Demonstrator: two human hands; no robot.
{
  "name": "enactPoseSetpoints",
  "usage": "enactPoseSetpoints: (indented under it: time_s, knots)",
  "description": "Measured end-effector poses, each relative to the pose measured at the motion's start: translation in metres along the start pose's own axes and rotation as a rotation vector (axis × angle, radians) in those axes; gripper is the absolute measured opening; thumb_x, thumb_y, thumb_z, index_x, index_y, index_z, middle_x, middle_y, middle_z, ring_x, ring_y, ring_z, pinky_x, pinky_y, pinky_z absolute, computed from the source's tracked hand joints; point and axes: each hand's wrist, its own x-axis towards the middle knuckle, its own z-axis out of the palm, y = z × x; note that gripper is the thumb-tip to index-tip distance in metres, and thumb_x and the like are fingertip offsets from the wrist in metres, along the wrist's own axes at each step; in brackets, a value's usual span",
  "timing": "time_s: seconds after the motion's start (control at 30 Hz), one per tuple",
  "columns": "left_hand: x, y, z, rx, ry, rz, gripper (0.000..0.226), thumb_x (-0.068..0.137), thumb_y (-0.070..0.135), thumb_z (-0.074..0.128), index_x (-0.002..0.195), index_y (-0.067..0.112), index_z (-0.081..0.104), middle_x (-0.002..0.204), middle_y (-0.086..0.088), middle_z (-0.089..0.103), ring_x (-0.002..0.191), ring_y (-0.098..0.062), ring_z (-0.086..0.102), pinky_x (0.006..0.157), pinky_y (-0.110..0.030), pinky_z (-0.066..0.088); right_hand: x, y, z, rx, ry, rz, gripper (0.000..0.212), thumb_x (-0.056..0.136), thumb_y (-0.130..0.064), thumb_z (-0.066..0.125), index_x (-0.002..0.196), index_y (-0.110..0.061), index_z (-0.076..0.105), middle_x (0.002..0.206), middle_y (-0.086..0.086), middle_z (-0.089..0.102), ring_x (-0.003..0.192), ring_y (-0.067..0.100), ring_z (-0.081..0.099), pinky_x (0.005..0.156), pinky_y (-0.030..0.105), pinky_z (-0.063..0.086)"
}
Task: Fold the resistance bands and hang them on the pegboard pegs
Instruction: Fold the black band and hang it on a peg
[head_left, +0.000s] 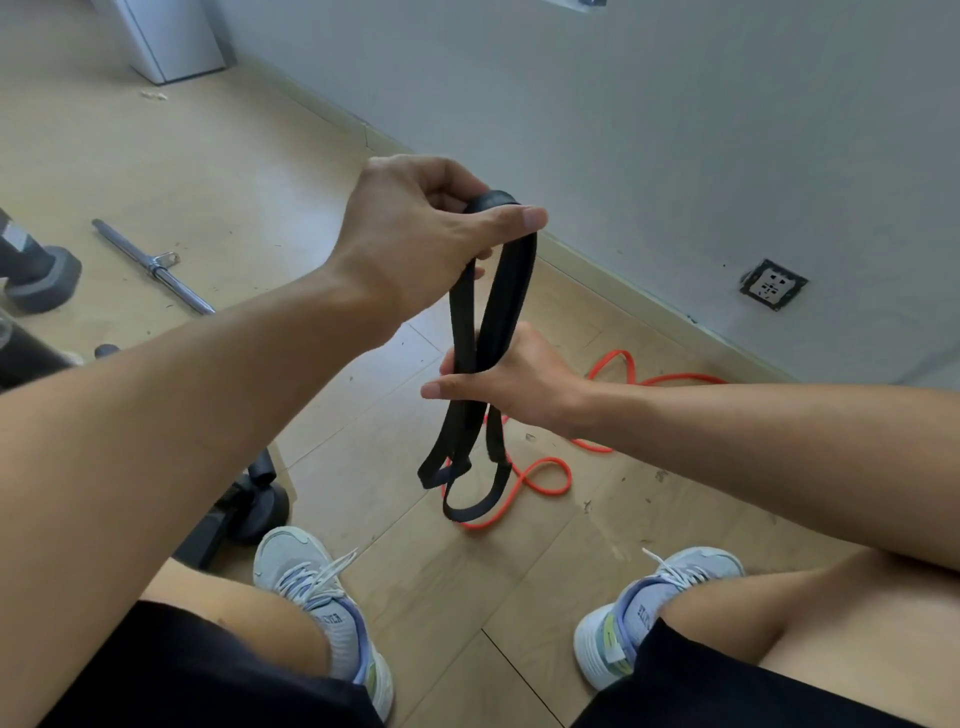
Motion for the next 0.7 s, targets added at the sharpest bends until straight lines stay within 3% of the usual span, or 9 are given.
enactPoseSetpoints:
  time_s: [0.13,0.23,0.3,0.4,0.47,0.57,0.7]
  knots:
    - [0.012,-0.009,-0.025,0.026,0.011,-0.066,0.034,0.077,0.033,0.086,0.093,0.005,0.074,0.075,-0.004,0.069,0.071,-0.013,0.069,0.077,-0.04,0.064,0.003,0.005,-0.011,0.02,-0.011,0.061,0.05,0.071,-0.038,0.094,0.086,0.001,0.066,0.073,0.004,0.071,0.073,0.019,0.073,0.082,0.048,0.063]
    - [0.02,-0.027,-0.052,0.116,-0.05,-0.158,0.031,0.082,0.042,0.079,0.093,0.013,0.075,0.086,-0.003,0.077,0.088,-0.014,0.075,0.083,-0.041,0.063,0.002,0.011,-0.029,0.03,-0.157,0.124,0.035,0.075,-0.03,0.092,0.086,-0.008,0.067,0.08,0.008,0.078,0.079,0.02,0.079,0.08,0.042,0.064]
    - [0.022,-0.038,-0.063,0.17,-0.105,-0.21,0.032,0.085,0.044,0.075,0.097,0.015,0.075,0.093,-0.003,0.079,0.096,-0.016,0.075,0.084,-0.043,0.062,0.001,0.013,-0.044,0.004,-0.275,0.161,0.029,0.081,-0.023,0.088,0.091,-0.004,0.069,0.08,0.01,0.076,0.076,0.02,0.077,0.075,0.033,0.062]
    - [0.026,-0.041,-0.067,0.107,-0.086,-0.227,0.032,0.089,0.043,0.071,0.099,0.012,0.073,0.094,-0.005,0.078,0.096,-0.017,0.075,0.08,-0.041,0.062,0.002,0.017,-0.055,-0.05,-0.371,0.214,0.028,0.082,-0.02,0.087,0.095,-0.002,0.07,0.075,0.004,0.074,0.074,0.019,0.075,0.076,0.033,0.062]
    - [0.031,-0.038,-0.068,-0.006,-0.003,-0.231,0.029,0.091,0.041,0.07,0.098,0.012,0.07,0.086,-0.003,0.076,0.093,-0.019,0.075,0.075,-0.038,0.062,0.002,0.02,-0.056,-0.065,-0.39,0.225,0.026,0.082,-0.02,0.088,0.089,-0.003,0.069,0.074,0.005,0.074,0.073,0.02,0.075,0.078,0.04,0.064]
    - [0.036,-0.038,-0.073,-0.061,0.06,-0.251,0.027,0.094,0.039,0.068,0.097,0.012,0.068,0.081,-0.002,0.073,0.092,-0.021,0.075,0.071,-0.034,0.061,0.003,0.021,-0.057,-0.063,-0.369,0.2,0.037,0.084,-0.023,0.086,0.09,0.009,0.068,0.075,0.011,0.073,0.074,0.023,0.073,0.078,0.042,0.064]
    - [0.035,-0.053,-0.09,0.069,-0.066,-0.368,0.035,0.098,0.037,0.06,0.106,0.004,0.068,0.102,-0.009,0.073,0.106,-0.026,0.07,0.088,-0.044,0.058,0.001,0.021,-0.067,-0.051,-0.285,0.193,0.034,0.085,-0.022,0.085,0.103,0.003,0.07,0.072,0.002,0.072,0.071,0.018,0.072,0.072,0.033,0.061]
